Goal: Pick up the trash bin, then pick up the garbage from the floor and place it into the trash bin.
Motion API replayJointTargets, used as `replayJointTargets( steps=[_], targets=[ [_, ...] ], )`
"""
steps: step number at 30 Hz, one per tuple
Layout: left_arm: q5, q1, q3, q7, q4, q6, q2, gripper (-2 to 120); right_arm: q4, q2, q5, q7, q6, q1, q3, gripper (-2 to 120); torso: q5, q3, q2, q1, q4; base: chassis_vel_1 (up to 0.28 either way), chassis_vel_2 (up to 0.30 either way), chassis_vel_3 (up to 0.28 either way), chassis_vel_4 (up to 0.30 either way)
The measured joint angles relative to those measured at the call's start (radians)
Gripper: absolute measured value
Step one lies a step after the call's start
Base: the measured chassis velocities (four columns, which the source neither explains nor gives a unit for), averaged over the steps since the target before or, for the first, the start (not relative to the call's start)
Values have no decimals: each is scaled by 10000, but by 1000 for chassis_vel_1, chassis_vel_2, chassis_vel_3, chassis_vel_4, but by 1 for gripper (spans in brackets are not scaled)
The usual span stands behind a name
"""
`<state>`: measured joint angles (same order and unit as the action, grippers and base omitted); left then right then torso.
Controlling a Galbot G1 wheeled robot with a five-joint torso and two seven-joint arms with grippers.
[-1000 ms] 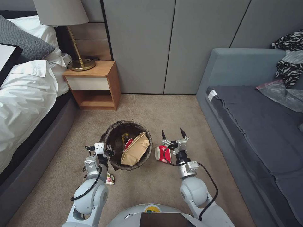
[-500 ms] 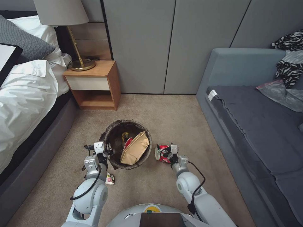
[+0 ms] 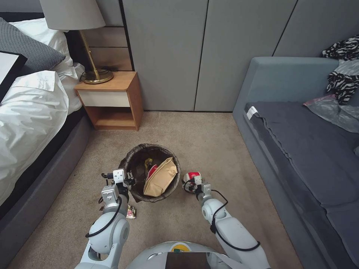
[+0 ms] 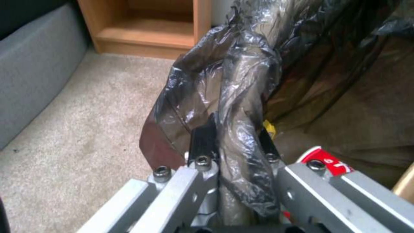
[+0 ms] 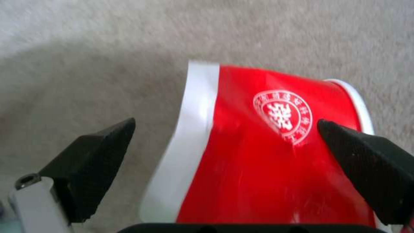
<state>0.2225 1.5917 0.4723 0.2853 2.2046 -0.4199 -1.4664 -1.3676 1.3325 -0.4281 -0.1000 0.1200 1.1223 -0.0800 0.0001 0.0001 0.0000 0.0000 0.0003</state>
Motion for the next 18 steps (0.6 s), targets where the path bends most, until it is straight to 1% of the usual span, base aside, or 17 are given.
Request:
replayJointTargets(
  steps=[1, 2, 5, 6, 8, 10, 11, 12, 13, 14, 17, 18],
  targets=[
    [-11, 0, -7, 1, -12, 1, -5, 3, 356, 76, 70, 58, -18, -161, 30, 100, -2, -1, 1, 0, -2, 0, 0, 0, 0],
    [-11, 0, -7, 1, -12, 1, -5, 3, 356, 76, 70, 58, -18, -161, 30, 100, -2, -1, 1, 0, -2, 0, 0, 0, 0],
    [-57, 21, -39, -1, -73, 16, -28, 3, 1871, 357, 518, 379, -304, -754, 23, 100, 0, 0, 0, 0, -3, 0, 0, 0, 0],
    [-57, 21, -39, -1, -73, 16, -28, 3, 1871, 357, 518, 379, -304, -754, 23, 100, 0, 0, 0, 0, -3, 0, 0, 0, 0],
    [-98, 48, -86, 0, -150, 57, -40, 3, 2726, 528, 846, 490, -591, -1049, -41, 100, -1, 0, 0, 0, -2, 0, 0, 0, 0],
    [-107, 49, -101, 0, -162, 64, -47, 3, 2899, 560, 924, 505, -654, -1097, -76, 100, -2, -1, 0, 0, -3, 0, 0, 0, 0],
    [-117, 51, -125, -1, -169, 68, -53, 3, 3221, 631, 1044, 515, -734, -1184, -145, 100, -2, -1, 0, 0, -4, 0, 0, 0, 0],
    [-120, 52, -130, -2, -171, 71, -54, 3, 3406, 681, 1167, 523, -824, -1225, -188, 97, -2, -1, 0, 0, -4, 0, 0, 0, 0],
    [-121, 59, -128, -2, -171, 72, -53, 3, 3654, 761, 1351, 549, -960, -1255, -241, 93, -2, -1, 0, 0, -3, 0, 0, 0, 0],
    [-121, 59, -128, -2, -171, 72, -53, 3, 3654, 761, 1351, 549, -960, -1255, -241, 93, -2, -1, 0, 0, -3, 0, 0, 0, 0],
    [-111, 58, -102, 2, -136, 72, -26, 3, 3971, 845, 1609, 568, -1253, -1238, -301, 84, -2, -2, 0, 0, -3, 0, 0, 0, 0],
    [-111, 58, -102, 2, -136, 72, -26, 3, 3971, 845, 1609, 568, -1253, -1238, -301, 84, -2, -2, 0, 0, -3, 0, 0, 0, 0]
  ],
)
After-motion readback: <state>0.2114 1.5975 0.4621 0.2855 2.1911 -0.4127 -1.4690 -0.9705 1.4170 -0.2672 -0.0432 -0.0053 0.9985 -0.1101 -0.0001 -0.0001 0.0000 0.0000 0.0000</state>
